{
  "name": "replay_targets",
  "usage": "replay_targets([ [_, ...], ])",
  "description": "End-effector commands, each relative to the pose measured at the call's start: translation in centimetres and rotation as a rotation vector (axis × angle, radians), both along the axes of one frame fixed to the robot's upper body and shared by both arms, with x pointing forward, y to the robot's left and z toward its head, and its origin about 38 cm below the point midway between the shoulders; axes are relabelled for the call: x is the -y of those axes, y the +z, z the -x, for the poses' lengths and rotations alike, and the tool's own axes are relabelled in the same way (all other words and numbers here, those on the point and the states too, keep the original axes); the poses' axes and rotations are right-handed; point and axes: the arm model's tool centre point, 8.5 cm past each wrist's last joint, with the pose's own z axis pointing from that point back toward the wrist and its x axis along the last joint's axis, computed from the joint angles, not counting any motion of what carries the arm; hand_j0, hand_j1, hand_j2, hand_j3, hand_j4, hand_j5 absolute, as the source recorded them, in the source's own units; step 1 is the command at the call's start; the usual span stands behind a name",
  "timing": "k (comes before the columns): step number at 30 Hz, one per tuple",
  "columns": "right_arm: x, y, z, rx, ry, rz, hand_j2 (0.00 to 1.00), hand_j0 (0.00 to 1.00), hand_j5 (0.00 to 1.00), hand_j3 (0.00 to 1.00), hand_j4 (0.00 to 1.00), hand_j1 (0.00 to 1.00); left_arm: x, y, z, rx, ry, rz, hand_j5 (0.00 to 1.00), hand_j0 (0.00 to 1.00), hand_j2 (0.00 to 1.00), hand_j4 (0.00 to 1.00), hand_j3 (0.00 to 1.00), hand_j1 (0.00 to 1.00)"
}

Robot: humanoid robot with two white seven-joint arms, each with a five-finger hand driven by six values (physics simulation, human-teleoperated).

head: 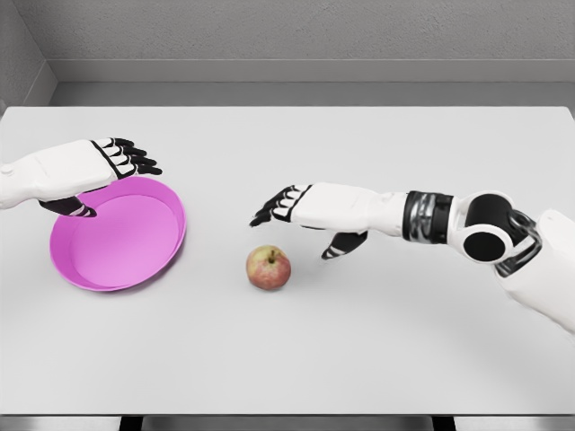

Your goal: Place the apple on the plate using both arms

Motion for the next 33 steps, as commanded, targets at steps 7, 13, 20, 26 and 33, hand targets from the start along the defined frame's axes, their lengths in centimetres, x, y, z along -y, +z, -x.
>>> replay_targets([
  [7,18.4,7.9,-2.1,0.235,-0.343,-0.045,1.00,1.00,1.00,1.00,1.00,1.00,0.1,0.0,0.0,0.000,-0.001,0.002,1.00,1.00,1.00,1.00,1.00,1.00],
  [13,15.2,5.2,-1.9,0.191,-0.219,-0.037,1.00,1.00,1.00,1.00,1.00,1.00,5.3,2.2,1.8,0.075,-0.166,0.021,1.00,1.00,1.00,1.00,1.00,1.00],
  [20,16.2,4.3,-1.7,0.164,-0.250,-0.035,1.00,1.00,1.00,1.00,1.00,1.00,12.9,1.4,2.1,0.102,-0.358,-0.012,1.00,1.00,1.00,1.00,1.00,1.00],
  [26,15.6,4.3,-1.7,0.166,-0.235,-0.042,1.00,1.00,1.00,1.00,1.00,1.00,17.9,0.3,2.3,0.123,-0.493,-0.102,1.00,1.00,1.00,1.00,1.00,1.00],
  [33,15.6,4.1,-1.6,0.161,-0.237,-0.044,1.00,1.00,1.00,1.00,1.00,1.00,19.6,-2.4,3.6,0.048,-0.572,-0.226,1.00,1.00,1.00,1.00,1.00,1.00],
])
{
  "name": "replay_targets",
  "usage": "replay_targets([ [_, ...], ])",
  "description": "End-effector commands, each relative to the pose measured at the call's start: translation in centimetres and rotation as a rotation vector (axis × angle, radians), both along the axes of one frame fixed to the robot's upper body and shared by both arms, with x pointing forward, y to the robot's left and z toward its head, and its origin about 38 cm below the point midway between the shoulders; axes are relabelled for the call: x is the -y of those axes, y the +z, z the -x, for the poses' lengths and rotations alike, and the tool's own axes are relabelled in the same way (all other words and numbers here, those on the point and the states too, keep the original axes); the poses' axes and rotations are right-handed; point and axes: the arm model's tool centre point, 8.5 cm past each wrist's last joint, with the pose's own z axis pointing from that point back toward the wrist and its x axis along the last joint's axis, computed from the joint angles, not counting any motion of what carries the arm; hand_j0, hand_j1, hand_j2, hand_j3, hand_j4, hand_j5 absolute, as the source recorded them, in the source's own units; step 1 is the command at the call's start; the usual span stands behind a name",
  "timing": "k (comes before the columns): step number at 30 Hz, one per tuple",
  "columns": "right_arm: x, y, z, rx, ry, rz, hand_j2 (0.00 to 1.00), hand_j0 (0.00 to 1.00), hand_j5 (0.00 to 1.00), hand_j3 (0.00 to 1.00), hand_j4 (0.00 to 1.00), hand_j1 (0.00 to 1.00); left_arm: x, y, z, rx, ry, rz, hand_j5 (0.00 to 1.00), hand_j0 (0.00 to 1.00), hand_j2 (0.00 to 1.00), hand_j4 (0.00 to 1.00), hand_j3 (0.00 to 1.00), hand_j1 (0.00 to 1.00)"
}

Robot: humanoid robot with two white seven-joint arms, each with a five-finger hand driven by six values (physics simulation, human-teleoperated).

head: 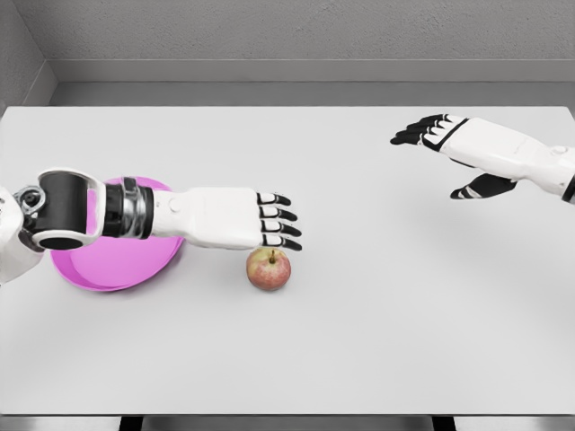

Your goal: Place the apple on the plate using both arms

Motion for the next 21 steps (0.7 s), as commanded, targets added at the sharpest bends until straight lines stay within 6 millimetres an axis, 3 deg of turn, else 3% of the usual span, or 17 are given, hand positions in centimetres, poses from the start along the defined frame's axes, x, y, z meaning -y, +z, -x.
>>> replay_targets([
  [1,0.0,0.0,0.0,-0.001,0.000,-0.006,1.00,1.00,1.00,1.00,1.00,1.00,0.5,-1.7,0.8,-0.037,-0.025,-0.054,1.00,1.00,1.00,1.00,1.00,1.00],
  [7,-0.8,-0.1,0.4,0.000,0.024,-0.006,1.00,1.00,1.00,1.00,1.00,1.00,0.7,-1.4,0.9,-0.030,-0.031,-0.081,1.00,1.00,1.00,1.00,1.00,1.00],
  [15,-1.0,0.0,0.6,0.004,0.032,-0.005,1.00,1.00,1.00,1.00,1.00,1.00,1.9,-2.7,1.6,-0.059,-0.060,-0.083,1.00,1.00,1.00,1.00,1.00,1.00],
  [21,-1.0,0.0,0.7,0.003,0.033,-0.005,1.00,1.00,1.00,1.00,1.00,1.00,1.7,-2.7,1.0,-0.036,-0.045,-0.092,1.00,1.00,1.00,1.00,1.00,1.00],
])
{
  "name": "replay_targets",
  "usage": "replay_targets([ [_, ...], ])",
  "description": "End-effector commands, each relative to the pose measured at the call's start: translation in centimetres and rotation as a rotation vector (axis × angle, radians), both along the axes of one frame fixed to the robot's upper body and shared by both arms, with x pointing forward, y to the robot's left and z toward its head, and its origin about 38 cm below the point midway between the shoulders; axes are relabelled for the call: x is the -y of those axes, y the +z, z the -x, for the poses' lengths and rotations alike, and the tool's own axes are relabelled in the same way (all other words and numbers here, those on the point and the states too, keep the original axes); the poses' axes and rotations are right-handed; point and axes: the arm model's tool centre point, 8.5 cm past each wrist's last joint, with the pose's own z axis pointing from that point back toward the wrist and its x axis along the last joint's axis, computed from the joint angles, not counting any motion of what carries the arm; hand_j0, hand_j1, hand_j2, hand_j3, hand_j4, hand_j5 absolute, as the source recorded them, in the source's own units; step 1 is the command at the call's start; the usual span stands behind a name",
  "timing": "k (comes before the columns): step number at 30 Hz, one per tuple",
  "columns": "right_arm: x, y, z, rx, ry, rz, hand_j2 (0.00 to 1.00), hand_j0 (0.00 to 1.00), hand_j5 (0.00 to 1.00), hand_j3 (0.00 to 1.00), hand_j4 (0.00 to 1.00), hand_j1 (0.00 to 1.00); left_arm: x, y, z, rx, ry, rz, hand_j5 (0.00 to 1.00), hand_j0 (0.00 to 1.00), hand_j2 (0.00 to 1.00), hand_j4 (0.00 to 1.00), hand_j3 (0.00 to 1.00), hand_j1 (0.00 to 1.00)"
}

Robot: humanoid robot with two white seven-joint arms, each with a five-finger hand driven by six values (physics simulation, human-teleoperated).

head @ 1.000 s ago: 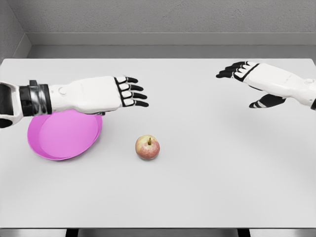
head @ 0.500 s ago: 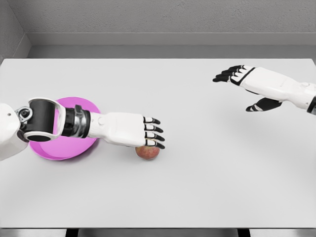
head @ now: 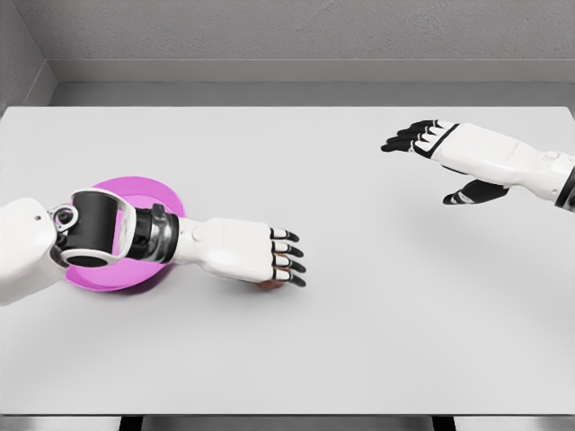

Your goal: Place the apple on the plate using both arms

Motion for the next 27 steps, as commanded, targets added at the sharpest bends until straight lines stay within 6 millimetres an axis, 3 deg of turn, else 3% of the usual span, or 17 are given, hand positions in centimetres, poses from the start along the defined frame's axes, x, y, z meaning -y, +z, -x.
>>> replay_targets([
  [1,0.0,0.1,0.0,-0.001,-0.001,-0.005,1.00,1.00,1.00,1.00,1.00,1.00,0.0,0.1,-0.2,0.010,0.006,-0.002,1.00,1.00,1.00,1.00,1.00,1.00],
  [19,-0.5,0.0,0.6,0.001,0.019,-0.004,1.00,1.00,1.00,1.00,1.00,1.00,1.0,-1.1,-1.2,0.045,0.012,-0.035,1.00,1.00,1.00,1.00,1.00,1.00],
  [27,0.4,-0.2,0.2,-0.010,-0.008,0.003,1.00,1.00,1.00,1.00,1.00,1.00,1.1,-1.4,-1.2,0.047,0.010,-0.041,1.00,1.00,1.00,1.00,1.00,1.00],
])
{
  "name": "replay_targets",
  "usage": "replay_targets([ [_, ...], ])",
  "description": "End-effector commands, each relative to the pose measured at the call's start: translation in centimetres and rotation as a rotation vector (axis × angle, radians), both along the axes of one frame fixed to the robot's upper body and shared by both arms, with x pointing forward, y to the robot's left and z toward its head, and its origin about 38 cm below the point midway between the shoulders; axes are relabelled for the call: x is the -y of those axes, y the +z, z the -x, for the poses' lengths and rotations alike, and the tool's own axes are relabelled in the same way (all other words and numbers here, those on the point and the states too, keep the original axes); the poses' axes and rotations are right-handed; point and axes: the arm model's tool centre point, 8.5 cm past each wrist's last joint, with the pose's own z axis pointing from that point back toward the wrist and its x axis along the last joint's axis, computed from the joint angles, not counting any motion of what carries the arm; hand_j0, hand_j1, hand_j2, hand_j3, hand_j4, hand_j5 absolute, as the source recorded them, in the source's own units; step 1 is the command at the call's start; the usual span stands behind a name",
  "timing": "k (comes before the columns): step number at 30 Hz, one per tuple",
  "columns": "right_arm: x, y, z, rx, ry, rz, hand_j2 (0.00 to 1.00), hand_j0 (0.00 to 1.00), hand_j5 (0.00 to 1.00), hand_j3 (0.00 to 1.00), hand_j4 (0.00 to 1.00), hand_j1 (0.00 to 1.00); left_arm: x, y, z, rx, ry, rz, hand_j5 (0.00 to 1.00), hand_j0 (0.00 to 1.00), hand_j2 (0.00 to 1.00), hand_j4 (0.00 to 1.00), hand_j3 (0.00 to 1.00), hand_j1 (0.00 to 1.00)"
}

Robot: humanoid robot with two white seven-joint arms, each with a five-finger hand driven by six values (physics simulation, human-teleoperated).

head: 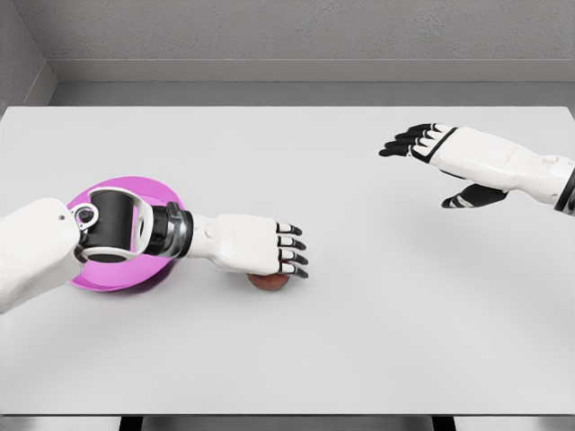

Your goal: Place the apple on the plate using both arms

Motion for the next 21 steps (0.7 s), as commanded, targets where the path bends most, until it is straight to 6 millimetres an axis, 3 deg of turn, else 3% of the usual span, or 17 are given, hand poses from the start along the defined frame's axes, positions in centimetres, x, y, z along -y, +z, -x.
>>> replay_targets([
  [1,0.7,-0.3,-0.3,-0.013,-0.024,-0.004,1.00,1.00,1.00,1.00,1.00,1.00,0.0,0.0,0.0,-0.003,0.001,0.003,1.00,1.00,1.00,1.00,1.00,1.00],
  [3,1.1,-0.4,-0.4,-0.019,-0.035,-0.005,1.00,1.00,1.00,1.00,1.00,1.00,0.2,0.0,0.1,-0.004,-0.005,0.013,1.00,1.00,1.00,1.00,1.00,1.00],
  [9,2.5,-0.8,-1.0,-0.034,-0.078,-0.006,1.00,1.00,1.00,1.00,1.00,1.00,0.5,-0.4,0.6,-0.015,-0.019,0.009,0.85,0.85,0.85,0.85,0.85,0.85],
  [13,2.6,-0.6,-1.0,-0.028,-0.082,-0.010,1.00,1.00,1.00,1.00,1.00,1.00,0.8,-0.8,0.9,-0.024,-0.030,0.005,0.81,0.81,0.81,0.81,0.81,0.81],
  [17,2.5,-0.6,-1.0,-0.029,-0.081,-0.011,1.00,1.00,1.00,1.00,1.00,1.00,0.7,-0.8,0.8,-0.021,-0.027,-0.001,0.70,0.70,0.70,0.70,0.70,0.70],
  [18,2.5,-0.6,-1.0,-0.029,-0.081,-0.011,1.00,1.00,1.00,1.00,1.00,1.00,0.7,-0.8,0.9,-0.022,-0.027,-0.005,0.62,0.62,0.62,0.62,0.62,0.62],
  [21,2.5,-0.6,-1.0,-0.028,-0.080,-0.011,1.00,1.00,1.00,1.00,1.00,1.00,0.8,-1.2,1.1,-0.030,-0.032,-0.014,0.55,0.55,0.55,0.55,0.55,0.55],
])
